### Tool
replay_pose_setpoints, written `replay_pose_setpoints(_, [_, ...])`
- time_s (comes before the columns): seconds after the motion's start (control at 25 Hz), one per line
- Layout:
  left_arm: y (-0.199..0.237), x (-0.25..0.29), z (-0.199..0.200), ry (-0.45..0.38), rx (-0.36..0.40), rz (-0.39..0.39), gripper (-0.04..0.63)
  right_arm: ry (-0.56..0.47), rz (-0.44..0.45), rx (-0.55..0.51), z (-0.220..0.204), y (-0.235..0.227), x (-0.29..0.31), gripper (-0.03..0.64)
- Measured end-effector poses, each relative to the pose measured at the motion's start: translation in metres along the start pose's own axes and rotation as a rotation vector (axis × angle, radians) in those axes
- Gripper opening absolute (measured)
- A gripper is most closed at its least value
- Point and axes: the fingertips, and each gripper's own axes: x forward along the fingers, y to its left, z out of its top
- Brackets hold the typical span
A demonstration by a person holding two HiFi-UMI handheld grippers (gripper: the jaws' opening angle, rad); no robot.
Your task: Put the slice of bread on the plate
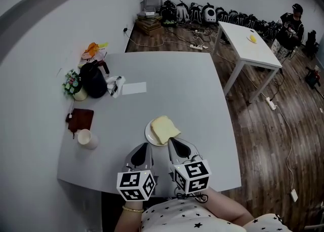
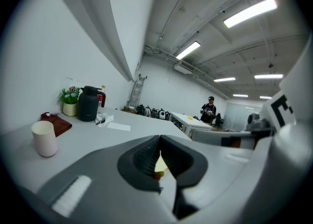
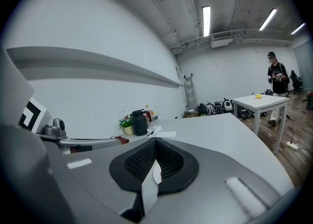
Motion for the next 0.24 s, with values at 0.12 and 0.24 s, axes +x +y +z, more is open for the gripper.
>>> replay_pose_setpoints(0.12, [0.0005, 0.0014, -0.0006, 0.003, -0.007, -0.003, 0.008, 0.002, 0.002, -0.004, -0.0003, 0.0002, 0.0018, -0.002])
replay_pose_setpoints(0.24, [0.0018, 0.0026, 0.0003, 0.001, -0.011, -0.008, 0.008, 0.004, -0.001, -0.005, -0.0013, -0.0005, 0.0045, -0.002])
